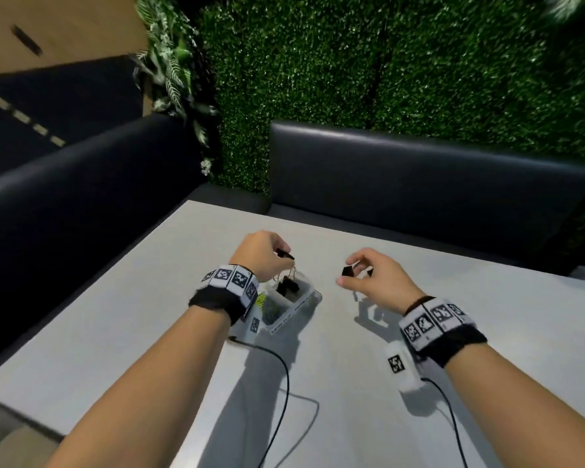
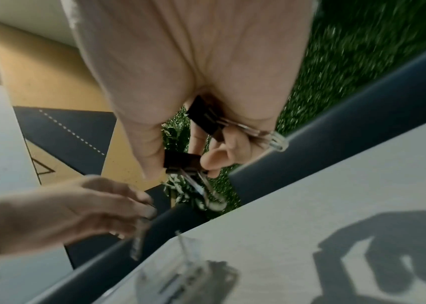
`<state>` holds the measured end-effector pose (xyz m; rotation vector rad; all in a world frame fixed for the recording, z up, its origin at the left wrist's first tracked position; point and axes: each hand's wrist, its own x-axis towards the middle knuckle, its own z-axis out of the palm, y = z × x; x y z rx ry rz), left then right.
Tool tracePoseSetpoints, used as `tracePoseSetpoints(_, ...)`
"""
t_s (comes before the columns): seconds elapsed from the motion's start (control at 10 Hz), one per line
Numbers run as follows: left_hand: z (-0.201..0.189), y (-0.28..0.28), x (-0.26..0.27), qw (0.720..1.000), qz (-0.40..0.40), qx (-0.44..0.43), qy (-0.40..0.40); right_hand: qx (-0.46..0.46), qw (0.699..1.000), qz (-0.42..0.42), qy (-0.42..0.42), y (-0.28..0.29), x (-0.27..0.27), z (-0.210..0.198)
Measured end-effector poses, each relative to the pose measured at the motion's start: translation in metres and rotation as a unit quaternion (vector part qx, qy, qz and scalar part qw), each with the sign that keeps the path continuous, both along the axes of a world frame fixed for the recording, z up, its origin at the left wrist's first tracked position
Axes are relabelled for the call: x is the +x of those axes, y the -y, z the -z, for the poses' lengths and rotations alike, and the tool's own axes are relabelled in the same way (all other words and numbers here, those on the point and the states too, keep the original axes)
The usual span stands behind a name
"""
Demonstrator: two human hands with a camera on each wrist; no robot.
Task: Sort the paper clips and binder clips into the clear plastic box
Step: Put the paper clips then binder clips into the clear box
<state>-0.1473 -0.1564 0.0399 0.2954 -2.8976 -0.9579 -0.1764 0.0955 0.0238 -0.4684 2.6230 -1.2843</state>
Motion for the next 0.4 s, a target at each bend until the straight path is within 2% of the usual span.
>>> tracePoseSetpoints(0.1, 0.027, 0.003, -0.008, 0.999, 0.023, -0.019, 0.044, -0.011, 1.000, -0.001, 0.012, 0.047, -0.012, 0.003)
tracePoseSetpoints(0.2, 0.038, 0.007, -0.006, 0.999, 0.008, -0.009, 0.035, -0.001, 1.000, -0.014, 0.027, 0.077, -0.017, 0.012)
tracePoseSetpoints(0.3, 0.039, 0.022, 0.000, 0.999, -0.044, 0.013, -0.018, -0.002, 0.999, -0.027, 0.047, 0.097, -0.016, 0.019)
tracePoseSetpoints(0.4, 0.038, 0.031, 0.008, 0.998, -0.049, 0.035, -0.019, -0.025, 0.999, -0.008, 0.041, 0.105, -0.013, 0.021)
